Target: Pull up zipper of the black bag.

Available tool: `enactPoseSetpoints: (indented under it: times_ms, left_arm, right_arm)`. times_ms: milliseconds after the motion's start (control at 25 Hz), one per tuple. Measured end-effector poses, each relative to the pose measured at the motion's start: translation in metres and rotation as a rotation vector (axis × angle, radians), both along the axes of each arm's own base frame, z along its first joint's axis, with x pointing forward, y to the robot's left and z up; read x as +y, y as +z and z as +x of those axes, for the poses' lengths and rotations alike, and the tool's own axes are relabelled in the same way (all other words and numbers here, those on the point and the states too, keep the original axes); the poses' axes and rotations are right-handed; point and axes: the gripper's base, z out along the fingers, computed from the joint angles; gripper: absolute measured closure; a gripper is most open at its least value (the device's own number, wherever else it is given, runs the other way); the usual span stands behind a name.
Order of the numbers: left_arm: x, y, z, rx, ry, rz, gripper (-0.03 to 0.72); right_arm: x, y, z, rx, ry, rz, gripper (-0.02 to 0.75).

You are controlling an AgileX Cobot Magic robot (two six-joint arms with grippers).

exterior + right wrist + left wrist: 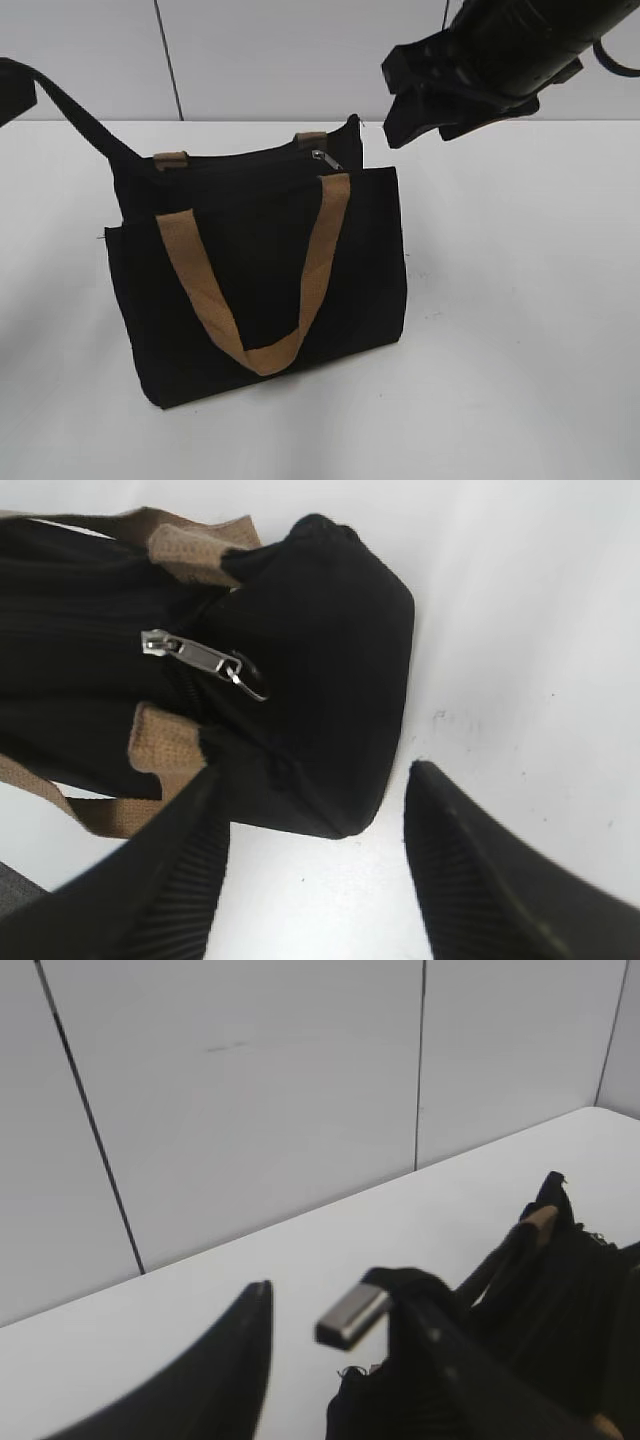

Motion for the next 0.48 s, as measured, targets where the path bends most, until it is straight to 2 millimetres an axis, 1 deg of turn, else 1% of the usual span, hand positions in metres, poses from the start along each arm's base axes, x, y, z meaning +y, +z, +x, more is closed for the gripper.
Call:
enactPoseSetpoints:
  times_ms: [40,80,120,160,200,320,400,480]
  left_arm:
    - [0.001,0.0,0.001,0.005,0.015,-0.002,0.266]
    - [0.002,-0.001,0.001,0.01,0.03,0.0,0.207]
    - [0.004,-0.001,0.002,0.016,0.047,0.004,0.155]
    - [0.005,-0.002,0.002,0.021,0.062,0.01,0.124]
    - [0.007,-0.003,0.003,0.029,0.086,0.02,0.109]
    - [0.018,-0.008,0.006,0.072,0.212,0.061,0.101]
    - [0.031,-0.013,0.008,0.127,0.353,0.073,0.101]
    - [0.041,-0.017,0.007,0.194,0.483,0.048,0.099]
  right_arm:
    - [-0.001,0.003,-0.002,-0.009,0.0,0.004,0.302]
    - [-0.002,0.007,-0.003,-0.018,0.0,0.009,0.303]
    - [-0.002,0.009,-0.004,-0.023,0.0,0.011,0.302]
    - [-0.003,0.011,-0.006,-0.03,0.0,0.014,0.302]
    - [-0.003,0.013,-0.007,-0.036,0.0,0.016,0.302]
    - [-0.005,0.018,-0.01,-0.053,0.003,0.013,0.302]
    - [-0.008,0.022,-0.012,-0.069,0.006,0.002,0.302]
    - [-0.01,0.024,-0.014,-0.074,0.011,-0.016,0.302]
